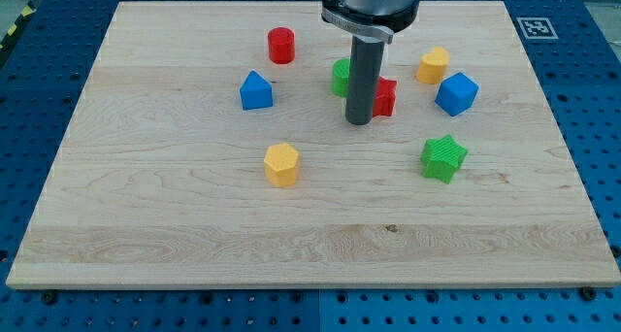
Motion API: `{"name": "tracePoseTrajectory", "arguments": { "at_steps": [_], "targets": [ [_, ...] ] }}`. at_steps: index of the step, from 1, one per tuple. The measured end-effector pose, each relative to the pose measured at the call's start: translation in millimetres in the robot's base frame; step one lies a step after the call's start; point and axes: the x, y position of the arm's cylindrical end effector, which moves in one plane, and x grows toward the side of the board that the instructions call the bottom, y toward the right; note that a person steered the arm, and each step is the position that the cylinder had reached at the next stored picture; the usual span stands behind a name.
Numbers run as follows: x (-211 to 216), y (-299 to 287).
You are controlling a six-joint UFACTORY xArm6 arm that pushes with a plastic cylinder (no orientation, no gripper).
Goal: Place the red star top left to the green circle
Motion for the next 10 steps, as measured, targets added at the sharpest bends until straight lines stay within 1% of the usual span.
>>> {"name": "tracePoseTrajectory", "arguments": {
  "at_steps": [2,4,6,7,8,10],
  "targets": [
    [-19,9],
    [-20,95],
    [-20,99],
    [-20,117],
    [-26,122],
    [-53,85]
  ]
}}
